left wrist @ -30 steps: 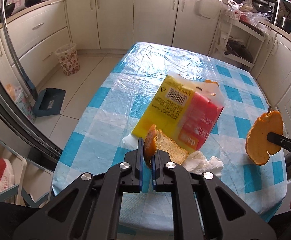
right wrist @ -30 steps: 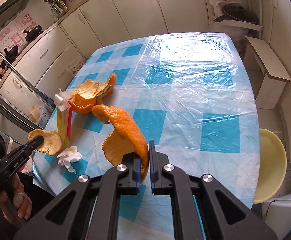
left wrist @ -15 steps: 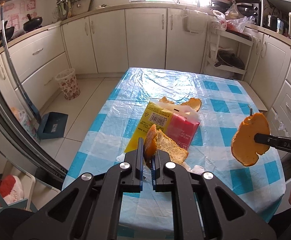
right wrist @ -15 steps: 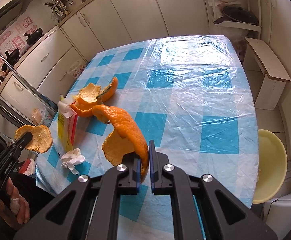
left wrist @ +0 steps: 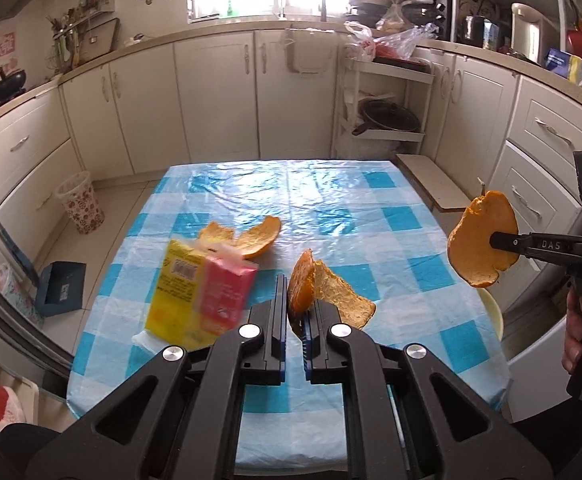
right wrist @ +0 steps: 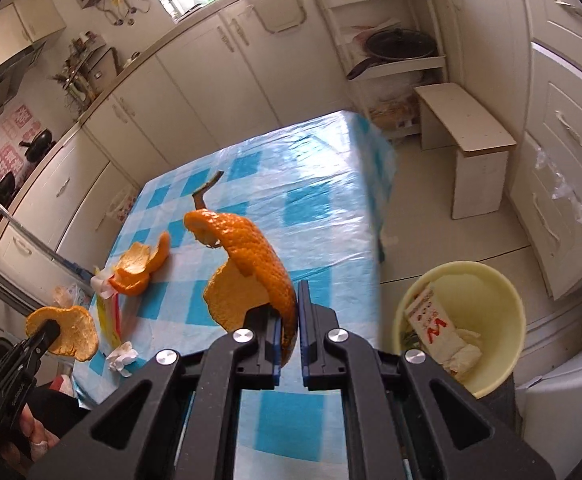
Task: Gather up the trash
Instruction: 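Carry the crust and peel to the yellow bucket and release both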
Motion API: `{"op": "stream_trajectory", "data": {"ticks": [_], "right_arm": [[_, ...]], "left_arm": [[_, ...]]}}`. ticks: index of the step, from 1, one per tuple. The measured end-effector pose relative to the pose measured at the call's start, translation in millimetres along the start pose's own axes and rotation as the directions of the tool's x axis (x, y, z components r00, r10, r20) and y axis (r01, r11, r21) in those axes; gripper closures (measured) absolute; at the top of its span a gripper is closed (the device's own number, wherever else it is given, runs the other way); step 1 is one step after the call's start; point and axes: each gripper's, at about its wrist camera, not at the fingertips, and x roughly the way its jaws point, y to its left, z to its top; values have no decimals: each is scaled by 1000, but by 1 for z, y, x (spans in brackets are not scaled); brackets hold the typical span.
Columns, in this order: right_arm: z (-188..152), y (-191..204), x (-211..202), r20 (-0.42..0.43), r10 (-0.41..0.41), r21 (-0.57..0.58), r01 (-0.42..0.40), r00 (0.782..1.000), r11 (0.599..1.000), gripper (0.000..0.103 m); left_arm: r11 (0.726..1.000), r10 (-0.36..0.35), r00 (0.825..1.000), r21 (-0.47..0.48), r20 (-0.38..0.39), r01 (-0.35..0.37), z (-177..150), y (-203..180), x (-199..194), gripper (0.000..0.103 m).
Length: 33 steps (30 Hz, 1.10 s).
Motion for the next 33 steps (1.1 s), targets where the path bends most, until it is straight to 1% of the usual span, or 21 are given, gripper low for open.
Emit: {"op": "stream_trajectory", "data": {"ticks": [2, 4, 7, 9, 11, 12, 13, 14, 15, 17, 19, 21, 23, 24, 25, 27, 30, 31, 33], "right_arm": [[3, -23, -7, 7, -54, 19, 54, 999, 998, 95], [5, -45, -9, -11, -111, 26, 111, 994, 993, 95], [6, -68, -2, -64, -165, 34, 168, 984, 985, 95], [8, -79, 8, -99, -216, 0, 217, 971, 976, 94], [6, -94, 23, -159, -238, -12, 240, 958, 971, 91], [5, -104, 31, -190, -237, 0, 242, 953, 970, 86], [2, -115, 40, -221, -220, 29, 232, 950, 972, 78], [1, -125, 45, -240, -198, 69, 220, 950, 973, 62], [1, -135, 46, -240, -163, 125, 197, 957, 972, 58], [7, -149, 37, -186, -106, 233, 149, 977, 961, 58], [18, -157, 14, -80, -84, 307, 105, 993, 946, 56], [25, -161, -8, 24, -74, 355, 61, 997, 933, 48], [31, -161, -29, 118, -69, 379, 20, 991, 925, 47], [34, -160, -35, 145, -74, 377, 14, 987, 926, 45], [35, -160, -40, 165, -83, 377, 15, 983, 926, 45], [39, -161, -44, 184, -70, 388, -7, 980, 922, 45], [44, -163, -50, 208, -73, 401, -17, 975, 916, 45], [45, -164, -51, 214, -69, 406, -25, 974, 914, 45], [47, -164, -52, 224, -63, 413, -37, 972, 910, 45]], "left_arm": [[999, -41, 999, 15, -8, 41, 5, -24, 3, 97], [996, -81, 997, 33, -14, 81, 10, -51, 6, 97], [989, -136, 990, 57, -35, 138, 16, -91, 17, 97], [985, -158, 986, 67, -56, 162, 18, -117, 27, 97], [980, -182, 980, 71, -79, 188, 17, -141, 37, 97], [978, -189, 978, 73, -90, 195, 18, -150, 42, 97], [976, -194, 976, 76, -101, 202, 18, -160, 49, 97], [975, -200, 973, 77, -115, 210, 18, -169, 55, 97], [973, -205, 971, 77, -126, 216, 17, -176, 60, 97], [971, -210, 966, 80, -149, 224, 16, -192, 73, 97], [969, -214, 961, 88, -173, 231, 14, -209, 87, 97], [966, -219, 955, 96, -199, 242, 12, -224, 101, 97], [962, -221, 949, 110, -225, 250, 8, -241, 115, 97], [960, -220, 946, 120, -238, 253, 6, -251, 123, 97], [958, -218, 944, 130, -248, 256, 4, -261, 130, 97], [953, -216, 935, 149, -280, 265, 1, -280, 145, 97], [951, -190, 922, 169, -339, 258, -4, -303, 171, 96], [950, -181, 915, 175, -360, 257, -6, -309, 179, 94], [953, -174, 909, 167, -378, 252, -8, -314, 188, 88]]}}
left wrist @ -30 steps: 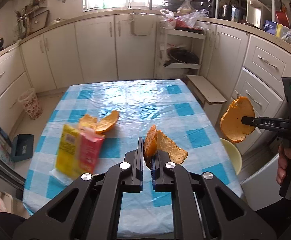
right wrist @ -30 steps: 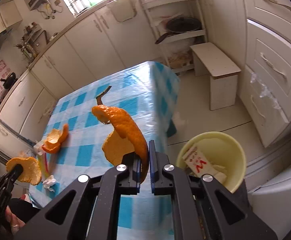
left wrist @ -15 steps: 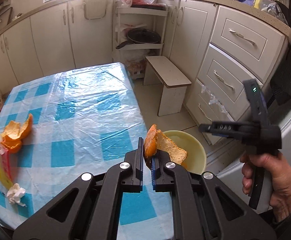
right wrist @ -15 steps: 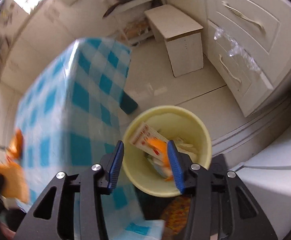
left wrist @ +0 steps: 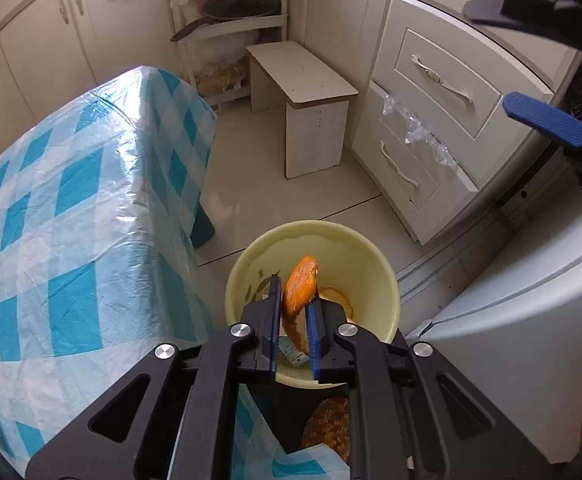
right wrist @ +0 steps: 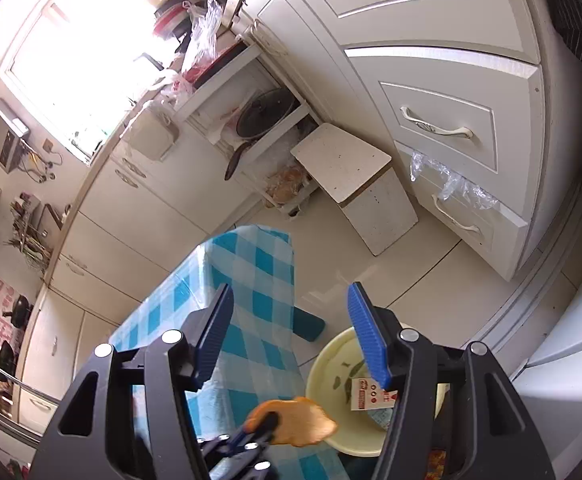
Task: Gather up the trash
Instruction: 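Carry the crust and peel to the yellow bucket and release both, then return both tools to the table above the remaining trash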
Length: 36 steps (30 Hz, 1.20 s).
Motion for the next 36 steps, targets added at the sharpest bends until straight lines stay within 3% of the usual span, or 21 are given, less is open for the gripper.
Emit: {"op": "stream_trajectory", "data": {"ticks": [4, 13, 20, 23, 30, 34, 36], "right_arm": [[0, 6, 0, 2, 16, -5, -16, 1000, 1000, 45], [-1, 13, -1, 0, 3, -19, -3, 1000, 1000, 45], [-10, 35, 3, -5, -11, -74, 11, 1000, 997, 39], [-20, 54, 3, -18, -1, -121, -1, 1000, 993, 38], [-61, 118, -10, -16, 44, -285, -47, 999, 957, 33], [-102, 156, -17, -43, 85, -379, -95, 995, 920, 30], [-125, 175, -17, -71, 107, -424, -127, 992, 897, 27]], "left_arm": [[1000, -7, 1000, -10, 12, 7, 1, 1, -2, 67], [999, 13, 998, -53, 55, -10, -8, 38, -40, 57], [992, 121, 982, -65, 143, -112, -52, 99, -110, 43], [979, 197, 962, -95, 189, -181, -76, 141, -147, 38], [899, 419, 876, -246, 239, -363, -131, 255, -222, 32], [851, 496, 832, -328, 250, -409, -153, 303, -247, 28], [831, 517, 819, -373, 246, -412, -161, 321, -251, 26]]}}
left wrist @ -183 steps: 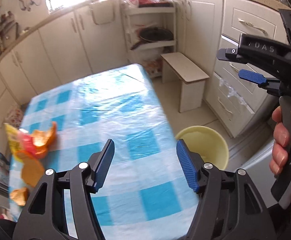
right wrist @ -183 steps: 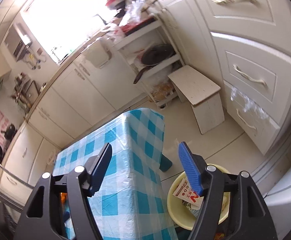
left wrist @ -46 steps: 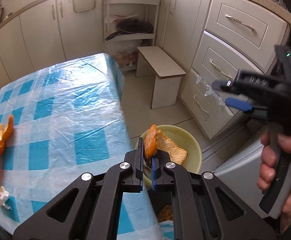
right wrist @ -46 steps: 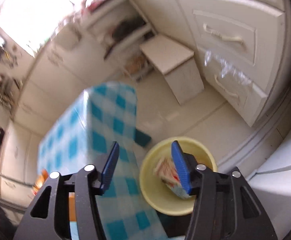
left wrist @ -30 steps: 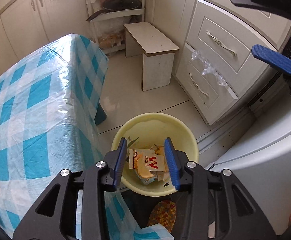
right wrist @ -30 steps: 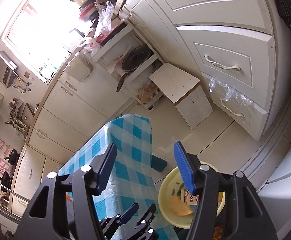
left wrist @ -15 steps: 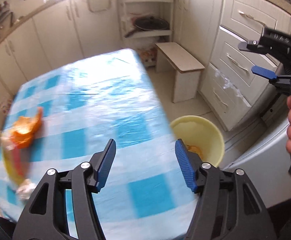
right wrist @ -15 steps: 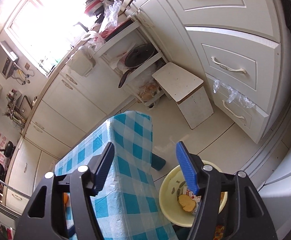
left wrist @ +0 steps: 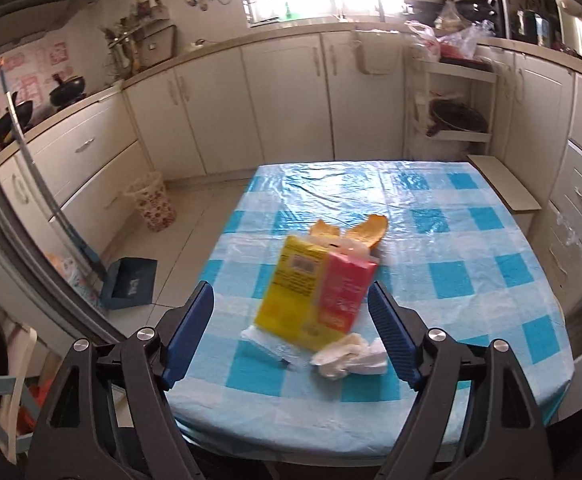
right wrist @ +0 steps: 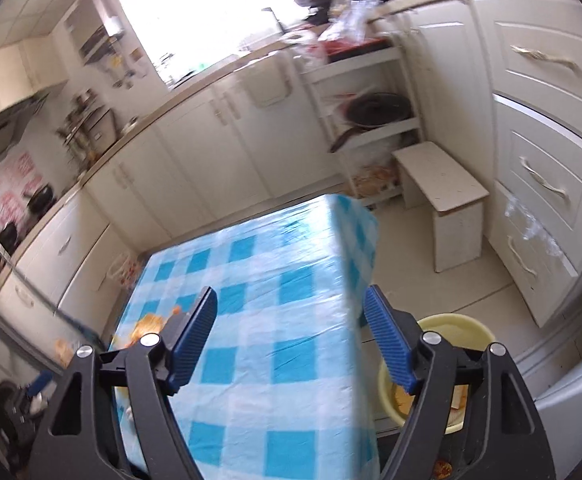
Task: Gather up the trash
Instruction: 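Return both tools to the table above the remaining trash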
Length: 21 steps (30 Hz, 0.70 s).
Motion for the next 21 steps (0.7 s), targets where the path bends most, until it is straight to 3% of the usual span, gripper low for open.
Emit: {"op": "stream_trajectory", "data": {"ticks": [8, 16, 21], "right_arm": [[-48, 100, 44, -166, 106, -172, -135, 980, 976, 26], [-86, 166, 83, -292, 109, -315, -203, 950, 927, 26], [-102, 187, 92, -325, 97, -372, -222, 941, 901, 26]], "left_arm": [[996, 18, 1000, -83, -17, -19, -10, 37, 11, 23], [982, 16, 998, -189, -59, -26, -17, 71, 17, 23], [980, 19, 998, -195, -54, -29, -18, 74, 15, 23]]}}
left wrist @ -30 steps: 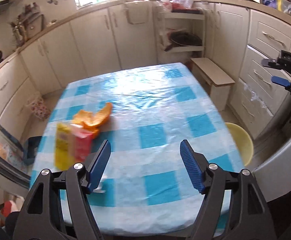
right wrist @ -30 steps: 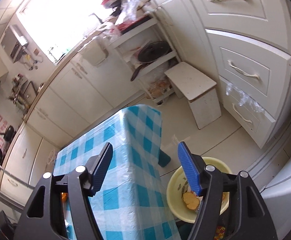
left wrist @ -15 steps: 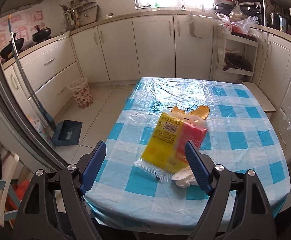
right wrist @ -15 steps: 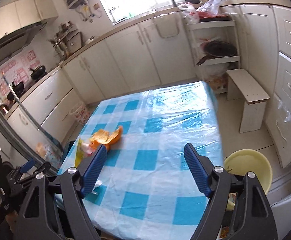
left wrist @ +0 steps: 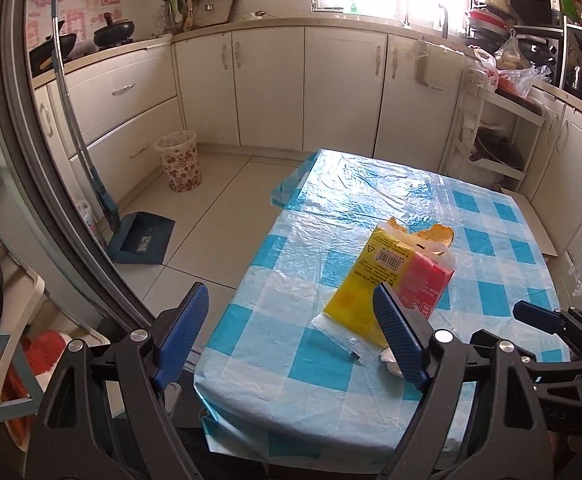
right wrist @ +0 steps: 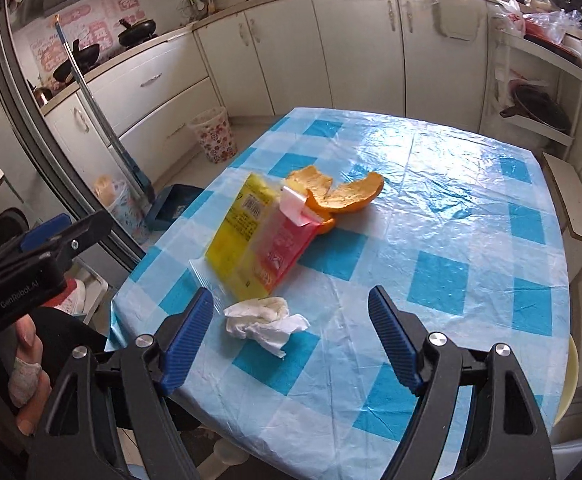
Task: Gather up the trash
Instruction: 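Return both tools to the table above the remaining trash, then grasp the yellow snack bag with the left tool while the right tool grasps the white tissue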
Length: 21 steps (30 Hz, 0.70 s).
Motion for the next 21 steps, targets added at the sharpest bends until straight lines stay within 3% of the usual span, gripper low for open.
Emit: {"op": "stream_trajectory", "data": {"ticks": [21], "right_arm": [[-10, 12, 35, -112, -27, -61, 21, 993, 998, 25]], "left_arm": [[999, 35, 999, 14, -11, -35, -1, 4, 2, 22]]}}
